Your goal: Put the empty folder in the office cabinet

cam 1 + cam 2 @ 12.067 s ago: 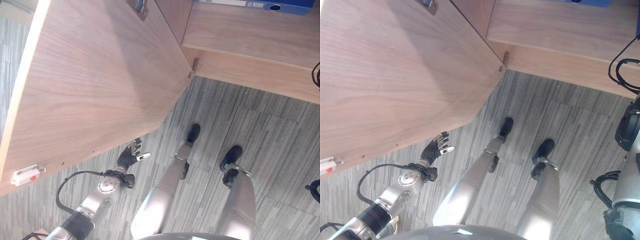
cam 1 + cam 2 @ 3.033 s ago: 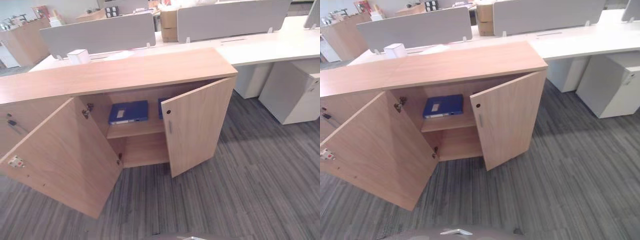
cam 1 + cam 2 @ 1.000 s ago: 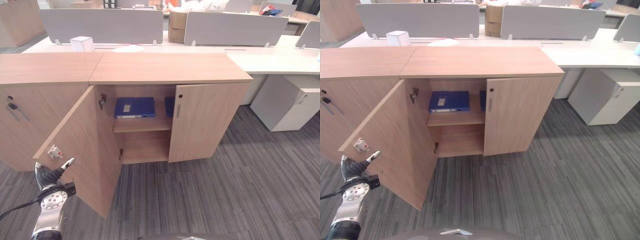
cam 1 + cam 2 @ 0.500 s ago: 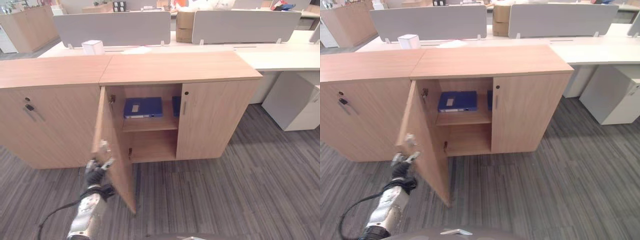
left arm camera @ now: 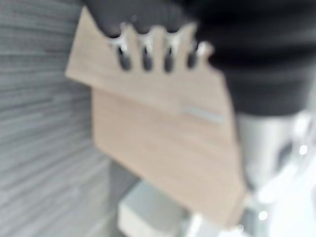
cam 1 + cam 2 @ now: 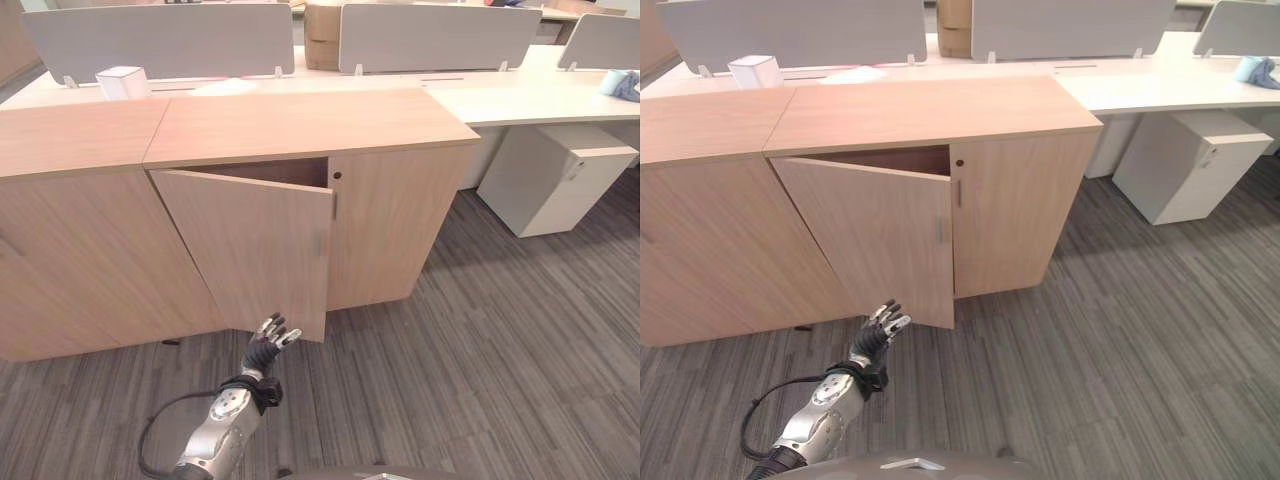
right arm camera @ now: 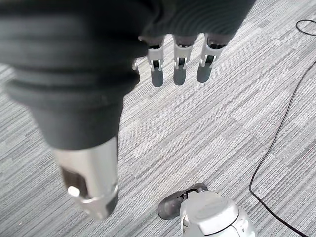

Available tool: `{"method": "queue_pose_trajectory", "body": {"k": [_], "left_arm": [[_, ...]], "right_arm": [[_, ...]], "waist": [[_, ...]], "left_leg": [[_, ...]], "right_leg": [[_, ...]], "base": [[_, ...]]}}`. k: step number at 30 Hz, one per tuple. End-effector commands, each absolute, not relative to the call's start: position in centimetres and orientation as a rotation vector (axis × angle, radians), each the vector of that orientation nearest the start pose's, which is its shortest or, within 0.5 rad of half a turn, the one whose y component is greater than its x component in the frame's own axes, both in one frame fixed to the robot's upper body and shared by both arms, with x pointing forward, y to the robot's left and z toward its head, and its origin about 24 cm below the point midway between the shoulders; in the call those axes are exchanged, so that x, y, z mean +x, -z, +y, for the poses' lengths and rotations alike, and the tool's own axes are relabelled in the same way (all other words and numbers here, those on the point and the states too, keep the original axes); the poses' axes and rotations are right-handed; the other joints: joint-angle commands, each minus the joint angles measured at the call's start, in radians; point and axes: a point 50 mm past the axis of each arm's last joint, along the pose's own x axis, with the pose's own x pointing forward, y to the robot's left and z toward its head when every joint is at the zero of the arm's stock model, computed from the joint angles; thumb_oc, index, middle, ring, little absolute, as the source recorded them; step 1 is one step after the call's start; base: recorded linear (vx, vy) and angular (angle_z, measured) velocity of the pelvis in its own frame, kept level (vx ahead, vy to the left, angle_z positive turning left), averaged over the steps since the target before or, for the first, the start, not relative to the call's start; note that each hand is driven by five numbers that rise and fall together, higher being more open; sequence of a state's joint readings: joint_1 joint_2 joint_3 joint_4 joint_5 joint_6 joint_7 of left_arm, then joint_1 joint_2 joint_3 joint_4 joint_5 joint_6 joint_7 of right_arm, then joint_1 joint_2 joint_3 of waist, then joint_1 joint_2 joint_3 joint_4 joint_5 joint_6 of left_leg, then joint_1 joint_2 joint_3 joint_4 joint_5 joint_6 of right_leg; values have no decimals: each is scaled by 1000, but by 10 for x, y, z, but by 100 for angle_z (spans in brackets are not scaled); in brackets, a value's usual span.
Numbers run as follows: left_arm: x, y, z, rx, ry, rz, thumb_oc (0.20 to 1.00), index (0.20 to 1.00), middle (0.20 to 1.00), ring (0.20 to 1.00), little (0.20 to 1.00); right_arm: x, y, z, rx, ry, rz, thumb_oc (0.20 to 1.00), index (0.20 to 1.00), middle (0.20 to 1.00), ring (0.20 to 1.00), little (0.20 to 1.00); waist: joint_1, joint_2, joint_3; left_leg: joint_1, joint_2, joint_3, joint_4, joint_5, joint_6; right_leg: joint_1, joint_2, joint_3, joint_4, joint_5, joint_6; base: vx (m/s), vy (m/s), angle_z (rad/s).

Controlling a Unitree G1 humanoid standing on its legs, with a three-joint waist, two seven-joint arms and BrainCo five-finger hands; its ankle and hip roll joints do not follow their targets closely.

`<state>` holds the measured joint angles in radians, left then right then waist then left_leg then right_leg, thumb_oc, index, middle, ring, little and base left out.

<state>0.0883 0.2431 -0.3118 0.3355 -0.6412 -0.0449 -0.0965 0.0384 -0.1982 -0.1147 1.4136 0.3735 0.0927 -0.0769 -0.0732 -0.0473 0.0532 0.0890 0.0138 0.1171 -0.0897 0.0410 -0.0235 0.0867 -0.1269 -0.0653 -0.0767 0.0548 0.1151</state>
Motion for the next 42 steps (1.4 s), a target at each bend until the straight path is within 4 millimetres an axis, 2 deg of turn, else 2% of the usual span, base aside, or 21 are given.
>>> {"method": "queue_pose_trajectory", "body": {"k": [1,5,7,8,9,10,11,13,14,15,16,18,21,27,32,42], "left_arm": [[211,52,161,-270,135,412,1000,1000,1000,1000,1000],[177,100,196,-127,-35,674,1000,1000,1000,1000,1000],[145,130,211,-24,-97,876,1000,1000,1000,1000,1000],[145,130,211,-24,-97,876,1000,1000,1000,1000,1000],[128,142,218,11,-125,974,1000,1000,1000,1000,1000],[93,159,228,70,-170,1165,1000,1000,1000,1000,1000],[64,167,234,102,-205,1300,1000,1000,1000,1000,1000],[64,167,234,102,-205,1300,1000,1000,1000,1000,1000],[54,169,236,113,-221,1346,1000,1000,1000,1000,1000],[19,171,244,97,-302,1478,1000,1000,1000,1000,1000],[19,171,244,97,-303,1478,1000,1000,1000,1000,1000],[3,171,244,65,-342,1530,1000,1000,1000,1000,1000],[-6,172,240,10,-370,1548,1000,1000,1000,1000,1000],[-7,174,231,-91,-432,1538,1000,1000,1000,1000,1000],[1,175,226,-81,-394,1521,1000,1000,1000,1000,1000],[9,174,229,-10,-339,1504,1000,1000,1000,1000,1000]], "right_arm": [[24,170,-244,139,572,1487,1000,1000,1000,1000,1000],[27,169,-246,130,574,1475,1000,1000,1000,1000,1000],[30,169,-245,135,567,1471,1000,1000,1000,1000,1000],[30,169,-245,135,567,1471,1000,1000,1000,1000,1000],[31,170,-244,141,563,1473,1000,1000,1000,1000,1000],[35,170,-241,150,548,1472,1000,1000,1000,1000,1000],[39,171,-237,150,527,1462,1000,1000,1000,1000,1000],[39,171,-237,150,526,1462,1000,1000,1000,1000,1000],[40,171,-235,150,516,1460,1000,1000,1000,1000,1000],[44,172,-230,135,470,1460,1000,1000,1000,1000,1000],[44,172,-230,135,470,1460,1000,1000,1000,1000,1000],[46,172,-228,109,437,1461,1000,1000,1000,1000,1000],[48,172,-230,89,417,1458,1000,1000,1000,1000,1000],[47,172,-230,65,401,1470,1000,1000,1000,1000,1000],[49,172,-227,36,368,1471,1000,1000,1000,1000,1000],[50,171,-231,25,378,1468,1000,1000,1000,1000,1000]], "waist": [[11,10,2],[19,14,-1],[21,19,-2],[21,19,-2],[22,22,-4],[25,26,-8],[27,28,-10],[26,28,-10],[28,28,-11],[37,29,-15],[37,29,-15],[45,29,-17],[51,31,-17],[61,29,-18],[65,29,-19],[64,30,-18]], "left_leg": [[23,-2,-23,2,-124,27],[22,-1,-24,2,-119,26],[23,0,-27,2,-115,27],[23,0,-27,2,-115,27],[23,1,-28,2,-112,27],[23,2,-30,2,-107,25],[24,4,-33,2,-105,24],[24,4,-33,2,-105,24],[23,5,-35,2,-105,23],[24,6,-38,2,-102,21],[24,6,-38,2,-102,21],[24,7,-41,2,-101,20],[23,7,-45,2,-98,18],[19,8,-53,2,-96,15],[15,9,-58,2,-94,14],[15,13,-59,2,-92,11]], "right_leg": [[-38,-33,-2,93,-71,43],[-37,-30,-7,93,-70,39],[-36,-28,-10,94,-73,37],[-36,-28,-10,94,-73,37],[-35,-27,-9,94,-74,35],[-33,-25,-9,94,-80,31],[-32,-24,-10,93,-84,27],[-31,-24,-11,93,-84,27],[-29,-24,-13,91,-84,26],[-23,-24,-19,84,-85,22],[-22,-24,-20,84,-85,22],[-17,-24,-24,80,-85,20],[-11,-24,-31,75,-87,19],[-2,-24,-49,66,-87,18],[-2,-23,-51,65,-88,17],[0,-22,-56,63,-87,17]], "base": [[0,0,0],[0,0,0],[0,0,0],[4,2,3],[0,0,0],[7,2,4],[5,2,4],[0,-2,2],[6,-10,7],[7,-10,13],[10,-11,15],[6,-12,7],[1,-4,1],[-7,-7,3],[-11,-11,6],[-4,-3,2]]}}
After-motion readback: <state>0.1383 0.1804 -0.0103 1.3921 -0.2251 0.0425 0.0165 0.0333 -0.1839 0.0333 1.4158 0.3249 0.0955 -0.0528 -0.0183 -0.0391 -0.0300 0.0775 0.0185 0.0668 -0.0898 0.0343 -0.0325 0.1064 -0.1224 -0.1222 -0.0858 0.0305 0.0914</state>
